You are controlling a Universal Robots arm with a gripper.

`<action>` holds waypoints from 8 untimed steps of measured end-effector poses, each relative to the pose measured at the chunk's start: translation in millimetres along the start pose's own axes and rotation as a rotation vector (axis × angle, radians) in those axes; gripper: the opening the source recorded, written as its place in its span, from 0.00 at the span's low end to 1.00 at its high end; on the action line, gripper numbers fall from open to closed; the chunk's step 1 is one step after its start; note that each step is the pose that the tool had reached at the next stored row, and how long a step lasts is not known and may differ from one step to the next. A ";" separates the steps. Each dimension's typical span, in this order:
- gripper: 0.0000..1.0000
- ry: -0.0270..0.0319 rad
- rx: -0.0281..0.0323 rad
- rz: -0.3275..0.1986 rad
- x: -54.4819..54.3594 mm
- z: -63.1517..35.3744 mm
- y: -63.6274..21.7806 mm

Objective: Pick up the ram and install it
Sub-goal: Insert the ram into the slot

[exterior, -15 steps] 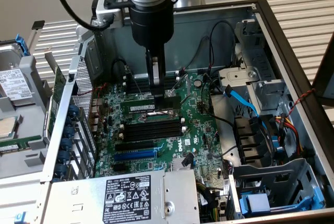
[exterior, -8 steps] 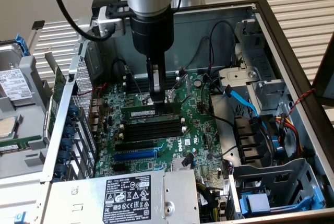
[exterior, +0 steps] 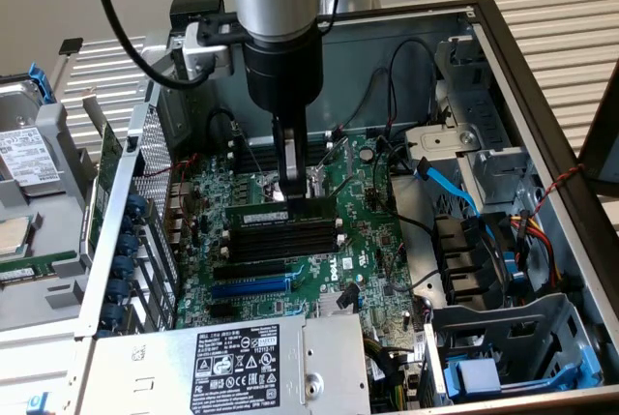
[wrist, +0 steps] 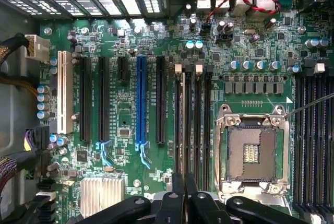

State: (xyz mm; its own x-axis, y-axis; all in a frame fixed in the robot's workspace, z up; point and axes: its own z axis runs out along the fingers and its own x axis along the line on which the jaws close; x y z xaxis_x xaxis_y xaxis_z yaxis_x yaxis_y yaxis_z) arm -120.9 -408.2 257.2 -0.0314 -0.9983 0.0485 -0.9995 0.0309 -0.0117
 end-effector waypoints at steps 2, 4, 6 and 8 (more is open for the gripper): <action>0.12 0.0002 -0.0001 0.000 1.3 1.1 0.0; 0.12 -0.0001 0.0002 0.000 2.1 2.9 0.0; 0.12 0.0001 0.0006 0.000 2.4 4.5 0.1; 0.12 0.0001 0.0011 0.000 2.6 5.8 0.1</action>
State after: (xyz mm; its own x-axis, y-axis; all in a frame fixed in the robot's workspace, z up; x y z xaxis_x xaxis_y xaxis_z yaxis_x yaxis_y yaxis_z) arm -120.9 -411.1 251.4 -0.0315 -0.9983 0.0486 -0.9994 0.0309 -0.0128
